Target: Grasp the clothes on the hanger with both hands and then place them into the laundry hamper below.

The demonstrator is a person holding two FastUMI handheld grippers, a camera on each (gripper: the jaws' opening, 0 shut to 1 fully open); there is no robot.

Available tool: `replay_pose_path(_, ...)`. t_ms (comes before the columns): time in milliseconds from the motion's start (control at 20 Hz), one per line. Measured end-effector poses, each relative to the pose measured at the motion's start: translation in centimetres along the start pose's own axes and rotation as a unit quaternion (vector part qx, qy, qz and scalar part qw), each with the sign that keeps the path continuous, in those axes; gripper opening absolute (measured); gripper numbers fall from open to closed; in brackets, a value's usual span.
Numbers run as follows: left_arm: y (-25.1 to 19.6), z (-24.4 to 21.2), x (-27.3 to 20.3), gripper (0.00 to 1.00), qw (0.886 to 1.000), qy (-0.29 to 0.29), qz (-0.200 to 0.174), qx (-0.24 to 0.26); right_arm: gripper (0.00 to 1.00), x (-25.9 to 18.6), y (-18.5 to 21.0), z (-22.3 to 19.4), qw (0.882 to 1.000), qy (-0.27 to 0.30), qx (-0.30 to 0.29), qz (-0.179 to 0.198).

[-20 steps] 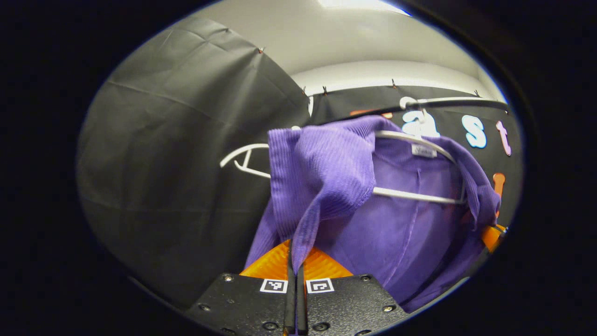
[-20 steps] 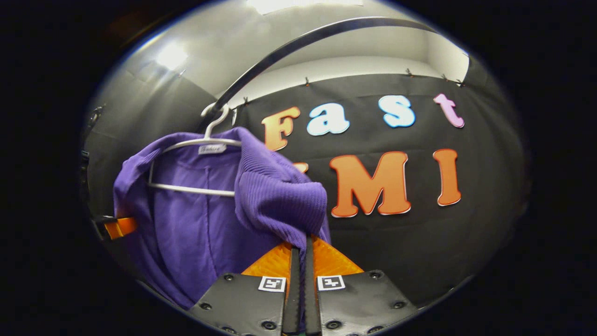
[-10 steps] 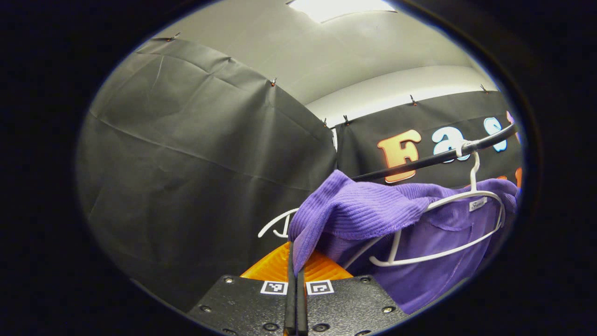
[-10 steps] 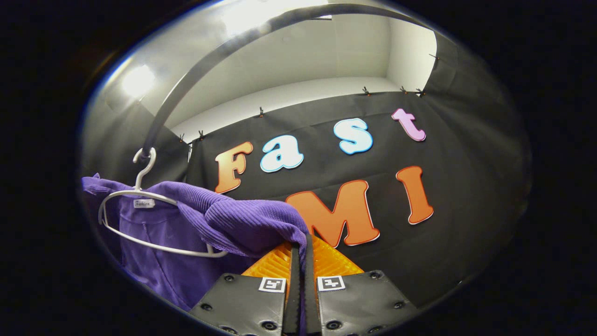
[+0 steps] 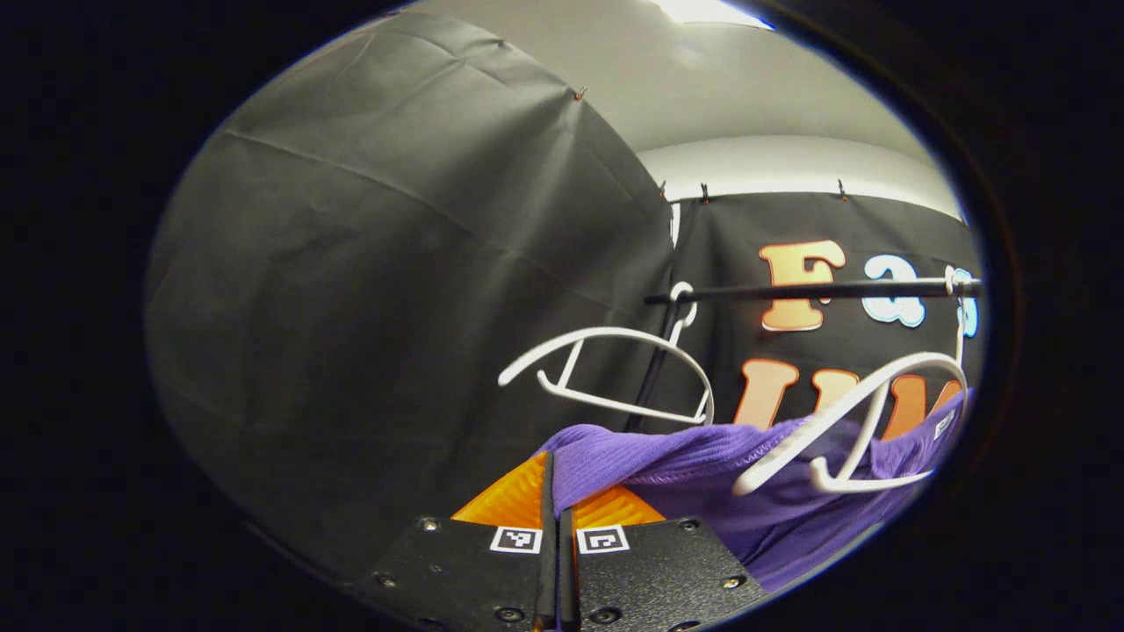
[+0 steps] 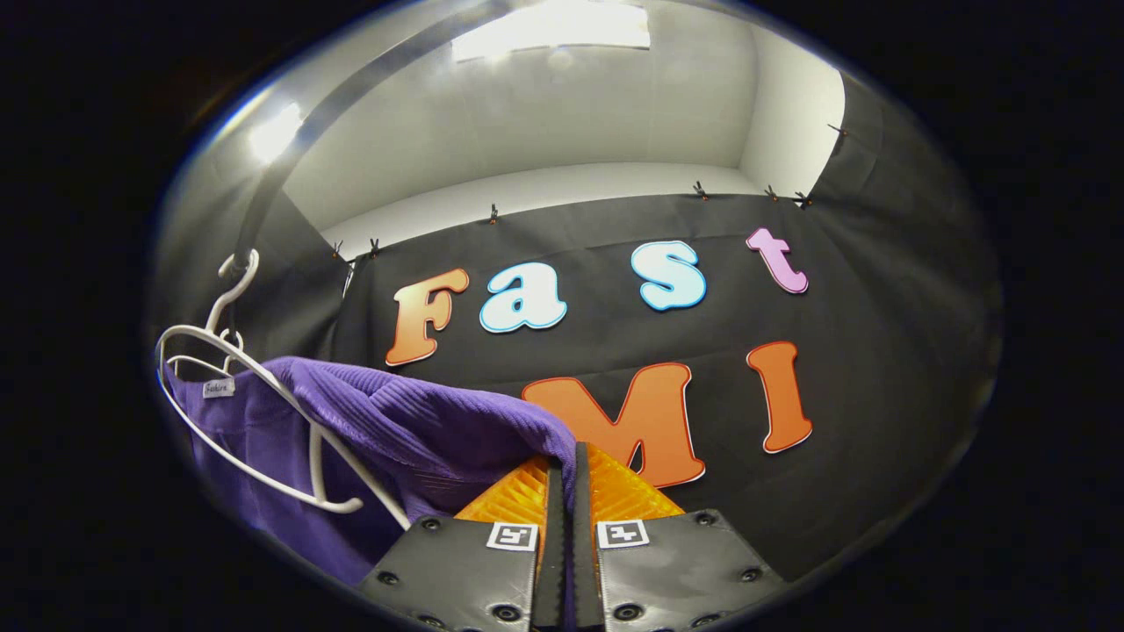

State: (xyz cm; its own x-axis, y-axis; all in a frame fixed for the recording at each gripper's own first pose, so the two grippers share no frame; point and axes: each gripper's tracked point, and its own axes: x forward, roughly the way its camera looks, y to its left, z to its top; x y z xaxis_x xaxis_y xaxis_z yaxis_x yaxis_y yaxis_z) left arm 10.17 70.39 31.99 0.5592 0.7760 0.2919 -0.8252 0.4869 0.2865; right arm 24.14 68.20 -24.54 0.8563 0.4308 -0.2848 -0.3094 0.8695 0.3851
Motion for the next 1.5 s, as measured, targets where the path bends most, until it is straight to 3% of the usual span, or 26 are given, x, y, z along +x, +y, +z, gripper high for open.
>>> replay_pose_path(50,0.3,-1.0,0.2,0.02,1.000,0.011,0.003,0.001,0.16,0.5,0.0,-0.1,1.000,-0.002,0.003,-0.001)
replay_pose_path(100,0.3,-2.0,0.2,0.01,1.000,0.019,0.004,0.000,0.11,0.9,-0.1,-0.2,1.000,-0.005,0.006,-0.001)
replay_pose_path(300,0.3,-5.3,-1.0,0.01,0.999,0.047,-0.005,0.019,0.11,1.3,-0.1,-1.7,1.000,0.001,0.006,0.000)
replay_pose_path(350,0.4,-5.7,-1.2,0.01,0.998,0.052,-0.006,0.026,0.07,1.3,-0.3,-1.9,1.000,0.002,0.004,-0.003)
replay_pose_path(400,0.5,-6.2,-1.4,0.01,0.998,0.057,-0.007,0.030,0.11,1.3,-0.7,-2.0,1.000,0.002,0.005,-0.006)
replay_pose_path(450,0.5,-6.6,-1.7,0.01,0.998,0.060,-0.009,0.031,0.07,1.3,-1.0,-2.2,1.000,0.004,0.007,-0.009)
replay_pose_path(1000,1.0,-6.9,-5.6,0.02,0.994,0.057,-0.035,0.082,0.11,-3.6,-4.2,-4.1,0.999,0.036,-0.021,-0.014)
replay_pose_path(1250,0.0,-7.5,-8.6,0.00,0.990,0.068,-0.059,0.111,0.11,-7.1,-3.2,-4.8,0.998,0.063,-0.021,0.012)
replay_pose_path(1500,-2.7,-9.0,-11.2,0.00,0.981,0.077,-0.110,0.138,0.11,-10.6,-0.2,-7.1,0.989,0.094,-0.083,0.084)
